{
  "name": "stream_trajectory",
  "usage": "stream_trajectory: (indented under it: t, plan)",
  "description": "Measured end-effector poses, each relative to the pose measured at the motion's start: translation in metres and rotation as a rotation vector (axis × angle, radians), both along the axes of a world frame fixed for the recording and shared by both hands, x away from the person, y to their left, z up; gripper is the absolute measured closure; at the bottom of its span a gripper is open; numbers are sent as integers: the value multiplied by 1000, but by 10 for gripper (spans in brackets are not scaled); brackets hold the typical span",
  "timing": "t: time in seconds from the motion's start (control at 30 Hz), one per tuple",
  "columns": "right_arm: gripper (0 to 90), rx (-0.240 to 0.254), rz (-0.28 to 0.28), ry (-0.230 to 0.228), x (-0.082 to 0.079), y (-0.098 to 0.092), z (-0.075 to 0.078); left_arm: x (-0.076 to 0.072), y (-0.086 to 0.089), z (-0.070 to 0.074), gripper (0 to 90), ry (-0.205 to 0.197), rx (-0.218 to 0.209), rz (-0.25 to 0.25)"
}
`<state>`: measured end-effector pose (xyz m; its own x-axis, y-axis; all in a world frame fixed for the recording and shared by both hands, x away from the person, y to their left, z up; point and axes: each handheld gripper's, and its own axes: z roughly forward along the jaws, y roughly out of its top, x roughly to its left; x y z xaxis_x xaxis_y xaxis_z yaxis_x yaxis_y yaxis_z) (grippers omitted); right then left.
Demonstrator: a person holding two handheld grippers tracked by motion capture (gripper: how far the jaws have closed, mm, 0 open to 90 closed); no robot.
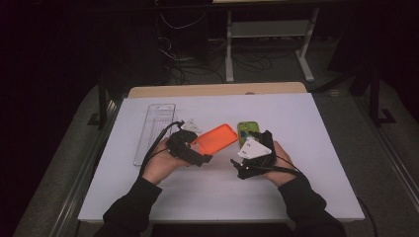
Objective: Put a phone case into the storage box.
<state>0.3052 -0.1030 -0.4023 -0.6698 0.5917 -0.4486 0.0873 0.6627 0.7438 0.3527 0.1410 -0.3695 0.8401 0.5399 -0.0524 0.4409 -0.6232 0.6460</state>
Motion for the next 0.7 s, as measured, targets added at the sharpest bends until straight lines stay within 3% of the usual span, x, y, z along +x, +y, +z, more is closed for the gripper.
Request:
stream_trajectory:
  t: [0.13,0.17,0.2,0.23,0.27,0.37,0.47,0.53,0.57,0.63,0.7]
  plan:
    - [0,-49,8,-40,-1,2,-2,-1,-1,0,159,3,-18,10]
    - [0,-81,12,-74,-2,4,-3,0,1,1,159,1,10,-13]
    - [0,-81,12,-74,-2,4,-3,-1,-1,-1,159,5,-18,10]
    - [0,-100,12,-107,-4,5,-3,-1,-1,-1,159,7,-16,9]
    - [0,-100,12,-107,-4,5,-3,-1,-1,-1,159,3,-12,5]
    - [0,-154,22,-167,-6,7,-4,-1,-1,-1,159,5,-9,5]
    - [0,-176,22,-192,-8,9,-5,-2,-3,-2,159,14,-35,29]
    - [0,-218,30,-233,-10,11,-6,0,-1,-1,159,10,1,-2]
    - [0,-249,33,-253,-11,11,-7,-1,-1,-1,159,16,-7,5]
    - [0,-266,44,-262,-11,12,-7,-1,-2,-2,159,22,-18,17]
    - [0,-319,58,-309,-10,13,-9,0,0,-1,159,17,10,-6]
